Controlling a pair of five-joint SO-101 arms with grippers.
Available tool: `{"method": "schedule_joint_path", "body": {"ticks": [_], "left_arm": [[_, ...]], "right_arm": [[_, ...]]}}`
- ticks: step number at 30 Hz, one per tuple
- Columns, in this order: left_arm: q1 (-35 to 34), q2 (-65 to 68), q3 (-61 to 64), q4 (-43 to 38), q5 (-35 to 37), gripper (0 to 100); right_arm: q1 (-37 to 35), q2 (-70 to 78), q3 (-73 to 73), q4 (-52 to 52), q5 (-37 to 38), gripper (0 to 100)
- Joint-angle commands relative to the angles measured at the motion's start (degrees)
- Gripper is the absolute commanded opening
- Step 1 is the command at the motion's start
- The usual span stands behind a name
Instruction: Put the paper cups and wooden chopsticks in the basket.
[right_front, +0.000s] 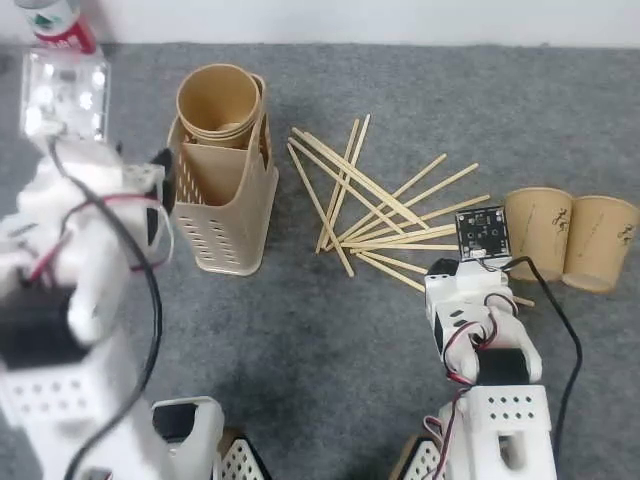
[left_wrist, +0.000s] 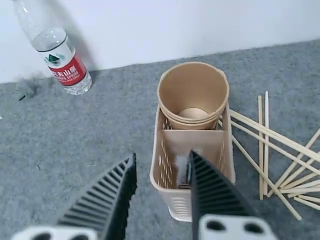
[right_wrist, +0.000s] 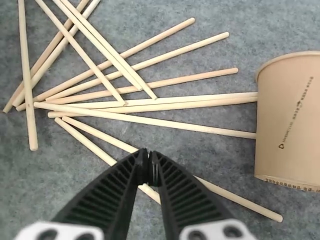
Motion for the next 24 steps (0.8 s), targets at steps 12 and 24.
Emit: {"method": "schedule_joint_path", "body": {"ticks": [12,24], "left_arm": [[-4.92,-46.68,42.59,-9.58,-3.25,15],[-15.74,-56.44,43.91,-17.23,9.41,15]], "right_arm": [[-0.04,0.04,-0.35,-0.75,0.09,0.9],[-0.04,0.04,-0.35,-0.75,0.09,0.9]]}}
